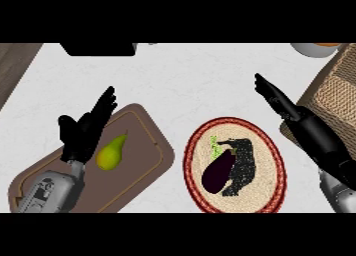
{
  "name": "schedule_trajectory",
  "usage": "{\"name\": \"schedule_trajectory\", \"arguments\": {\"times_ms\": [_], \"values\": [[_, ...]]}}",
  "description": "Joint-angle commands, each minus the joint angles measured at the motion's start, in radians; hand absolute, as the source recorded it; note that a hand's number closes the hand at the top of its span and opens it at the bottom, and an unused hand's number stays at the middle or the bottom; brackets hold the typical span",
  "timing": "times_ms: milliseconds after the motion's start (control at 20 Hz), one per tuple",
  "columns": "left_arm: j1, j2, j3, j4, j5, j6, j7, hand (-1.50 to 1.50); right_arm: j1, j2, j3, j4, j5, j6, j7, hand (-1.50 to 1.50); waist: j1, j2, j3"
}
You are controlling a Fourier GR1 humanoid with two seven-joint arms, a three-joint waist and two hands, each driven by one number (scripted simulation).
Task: Pick the eggplant from the placemat and place it in the basket
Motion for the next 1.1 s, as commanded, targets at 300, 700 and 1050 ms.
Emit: {"name": "schedule_trajectory", "arguments": {"times_ms": [300, 700, 1050], "values": [[0.253, 0.037, 0.011, 0.114, 0.025, -0.017, 0.078, 0.00, -0.133, 0.265, 0.009, 0.219, 0.045, -0.257, 0.102, 1.50, 0.053, 0.039, -0.021], [0.282, 0.052, 0.030, 0.125, 0.029, -0.023, 0.067, 0.00, -0.249, 0.486, 0.176, 0.466, 0.353, -0.655, 0.296, -1.50, 0.041, 0.031, -0.024], [0.285, 0.070, 0.064, 0.106, 0.048, -0.011, 0.090, 0.00, -0.452, 0.209, 0.217, 0.563, 0.607, -0.476, 0.718, -1.50, -0.019, 0.006, -0.031]]}}
